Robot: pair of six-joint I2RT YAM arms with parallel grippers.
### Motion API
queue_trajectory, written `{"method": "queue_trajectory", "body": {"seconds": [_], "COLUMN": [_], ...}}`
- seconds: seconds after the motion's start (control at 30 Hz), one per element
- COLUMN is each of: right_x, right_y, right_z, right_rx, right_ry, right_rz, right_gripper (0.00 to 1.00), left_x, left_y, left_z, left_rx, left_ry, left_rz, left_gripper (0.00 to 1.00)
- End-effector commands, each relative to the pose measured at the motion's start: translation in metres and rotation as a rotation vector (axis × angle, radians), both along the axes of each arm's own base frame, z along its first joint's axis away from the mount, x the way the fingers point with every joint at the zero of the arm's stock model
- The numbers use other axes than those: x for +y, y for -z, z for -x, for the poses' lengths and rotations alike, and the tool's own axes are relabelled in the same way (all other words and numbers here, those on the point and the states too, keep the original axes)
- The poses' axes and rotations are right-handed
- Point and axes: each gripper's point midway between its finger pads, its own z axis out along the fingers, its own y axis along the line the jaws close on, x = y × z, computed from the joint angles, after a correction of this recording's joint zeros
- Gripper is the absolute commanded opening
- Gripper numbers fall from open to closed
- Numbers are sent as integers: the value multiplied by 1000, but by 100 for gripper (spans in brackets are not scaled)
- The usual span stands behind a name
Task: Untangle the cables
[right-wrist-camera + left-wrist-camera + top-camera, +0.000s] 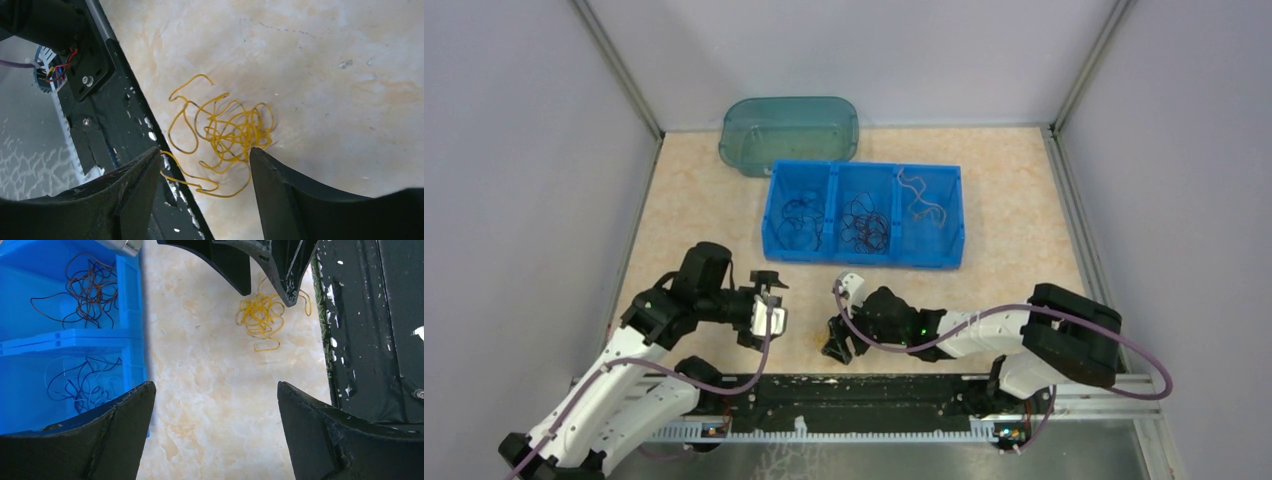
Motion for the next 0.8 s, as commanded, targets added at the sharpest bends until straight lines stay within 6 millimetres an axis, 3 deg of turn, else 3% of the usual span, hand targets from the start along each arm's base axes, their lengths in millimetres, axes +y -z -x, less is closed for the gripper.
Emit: {"method": "queue_trajectory", "body": {"seconds": [0.0, 0.2, 0.57, 0.63, 0.77], "right_x": [22, 27, 33, 33, 33], "right_y": [-26, -27, -17, -16, -31], "right_z": [1, -19, -15, -15, -17], "right_rx": [-94, -275, -296, -297, -294], "right_ry": [3, 113, 86, 83, 114], "right_rz": [-68, 34, 58, 63, 13], "right_gripper": [66, 58, 41, 32, 4], "left_x": [-1, -4, -7, -8, -12], "left_y": [6, 1, 2, 2, -1], "left_z": [-1, -2, 10, 10, 11], "left_rx": [-60, -72, -76, -73, -61], "left_ry": [47, 50, 74, 74, 75], "left_rz": [3, 29, 82, 91, 126], "left_gripper": [96, 95, 95, 95, 94]}}
